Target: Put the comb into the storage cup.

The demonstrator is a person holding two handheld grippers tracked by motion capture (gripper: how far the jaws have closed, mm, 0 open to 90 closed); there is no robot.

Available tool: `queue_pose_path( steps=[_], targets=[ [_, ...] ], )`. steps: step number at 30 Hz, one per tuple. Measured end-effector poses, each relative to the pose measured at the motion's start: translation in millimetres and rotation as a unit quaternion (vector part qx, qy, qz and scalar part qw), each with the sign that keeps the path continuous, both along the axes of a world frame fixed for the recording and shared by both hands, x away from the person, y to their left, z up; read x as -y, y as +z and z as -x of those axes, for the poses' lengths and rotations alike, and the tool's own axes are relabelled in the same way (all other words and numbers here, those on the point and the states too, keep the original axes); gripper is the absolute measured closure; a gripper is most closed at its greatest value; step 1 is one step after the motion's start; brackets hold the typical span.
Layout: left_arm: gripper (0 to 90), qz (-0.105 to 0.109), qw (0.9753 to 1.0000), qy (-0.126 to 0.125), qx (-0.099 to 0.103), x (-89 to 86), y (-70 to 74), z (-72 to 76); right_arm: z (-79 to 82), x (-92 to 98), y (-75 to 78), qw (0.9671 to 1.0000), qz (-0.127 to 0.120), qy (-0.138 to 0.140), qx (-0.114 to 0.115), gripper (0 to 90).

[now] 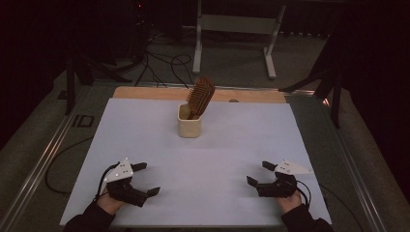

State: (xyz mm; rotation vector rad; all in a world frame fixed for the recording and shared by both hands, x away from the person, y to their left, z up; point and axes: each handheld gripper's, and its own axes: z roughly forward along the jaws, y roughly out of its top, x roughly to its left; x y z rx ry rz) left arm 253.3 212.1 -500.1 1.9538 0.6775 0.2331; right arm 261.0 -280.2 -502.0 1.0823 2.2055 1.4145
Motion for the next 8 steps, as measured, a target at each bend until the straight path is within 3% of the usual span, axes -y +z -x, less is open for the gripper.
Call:
queue_pose_path(
  steps=[8],
  targets=[
    [0.0, -0.003, 1.0, 0.0, 0.001, 1.0, 0.1, 0.5, 0.0, 0.1, 0.7, 1.0, 0.004, 0.0, 0.001, 9.3]
  ],
)
